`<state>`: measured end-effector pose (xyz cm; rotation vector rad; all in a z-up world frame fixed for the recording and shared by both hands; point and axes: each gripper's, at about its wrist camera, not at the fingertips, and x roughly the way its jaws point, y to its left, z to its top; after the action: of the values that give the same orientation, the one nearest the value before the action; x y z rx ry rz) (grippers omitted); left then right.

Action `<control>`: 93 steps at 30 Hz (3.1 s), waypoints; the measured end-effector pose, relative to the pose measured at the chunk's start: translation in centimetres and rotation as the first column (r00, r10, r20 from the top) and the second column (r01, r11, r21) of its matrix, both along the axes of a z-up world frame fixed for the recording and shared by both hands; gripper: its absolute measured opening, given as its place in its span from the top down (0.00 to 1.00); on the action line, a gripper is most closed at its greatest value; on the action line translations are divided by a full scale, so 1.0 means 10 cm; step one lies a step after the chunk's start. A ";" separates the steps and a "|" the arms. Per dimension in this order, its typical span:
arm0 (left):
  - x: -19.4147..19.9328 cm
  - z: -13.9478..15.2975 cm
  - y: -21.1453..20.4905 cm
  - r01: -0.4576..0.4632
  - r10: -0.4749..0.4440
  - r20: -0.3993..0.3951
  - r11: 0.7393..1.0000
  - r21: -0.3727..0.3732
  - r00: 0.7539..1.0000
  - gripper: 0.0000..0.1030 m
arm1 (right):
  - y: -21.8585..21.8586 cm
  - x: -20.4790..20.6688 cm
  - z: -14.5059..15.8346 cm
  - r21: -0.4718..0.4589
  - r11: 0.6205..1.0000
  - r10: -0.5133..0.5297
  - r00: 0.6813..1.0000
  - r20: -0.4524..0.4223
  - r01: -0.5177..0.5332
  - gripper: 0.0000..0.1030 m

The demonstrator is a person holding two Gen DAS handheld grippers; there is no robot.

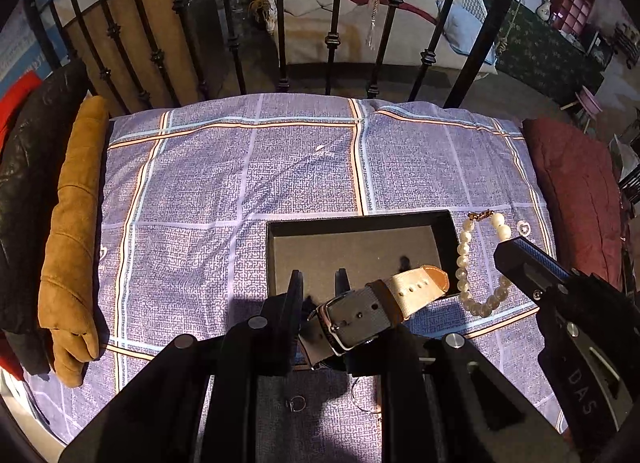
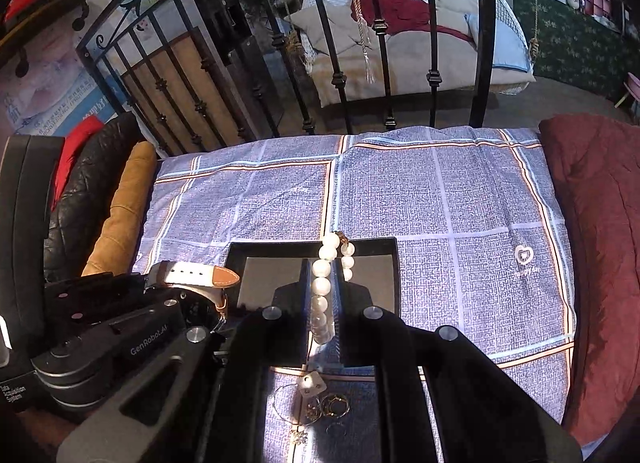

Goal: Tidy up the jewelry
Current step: 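Carry the pearl bracelet and watch toward the black box with both grippers, then lower the pearl bracelet into the black box and open the right gripper, then carry the white-strap watch over the black box with the left gripper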

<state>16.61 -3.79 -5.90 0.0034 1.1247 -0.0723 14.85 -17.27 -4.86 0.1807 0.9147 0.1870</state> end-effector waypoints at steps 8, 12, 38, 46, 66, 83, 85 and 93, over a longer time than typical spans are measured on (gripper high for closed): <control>0.20 -0.14 -0.05 0.001 -0.001 -0.001 1.000 0.023 1.000 0.84 | 0.00 0.22 -0.17 -0.013 1.000 0.004 1.000 -0.021 -0.004 0.90; 0.26 -0.22 -0.06 -0.025 0.025 0.000 0.997 0.069 1.000 0.47 | 0.01 0.30 -0.25 -0.022 1.000 0.014 0.999 -0.035 -0.014 0.90; -0.21 -0.51 0.50 -0.092 0.099 -0.033 0.982 0.167 0.995 0.13 | -0.15 -0.22 -0.47 -0.076 0.997 -0.027 0.998 -0.062 0.022 0.39; -0.64 -0.71 0.64 -0.078 0.090 -0.108 0.990 0.117 0.990 0.12 | -0.09 -0.74 -0.77 -0.094 0.996 -0.030 0.986 -0.162 0.015 0.39; -0.72 -0.89 0.43 -0.019 0.026 -0.159 0.999 0.046 0.987 0.07 | 0.00 -0.83 -0.78 -0.090 0.995 -0.050 0.987 -0.156 0.036 0.39; -0.34 -1.15 0.49 0.005 -0.005 -0.089 1.000 0.006 0.996 0.74 | 0.07 -0.62 -0.90 -0.083 0.996 -0.027 0.987 -0.161 0.014 0.39; -0.35 -1.10 0.47 0.020 -0.019 -0.091 1.000 0.011 0.996 0.78 | 0.08 -0.60 -0.90 -0.080 0.997 -0.025 0.987 -0.162 0.012 0.39; -0.43 -0.89 0.42 0.032 -0.029 -0.081 0.999 0.032 0.996 0.91 | 0.14 -0.50 -0.82 -0.063 0.998 -0.010 0.990 -0.143 0.001 0.39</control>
<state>12.31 0.42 -14.82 0.0481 1.2070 -0.0815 9.82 -15.87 -13.03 0.1398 1.0616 0.1409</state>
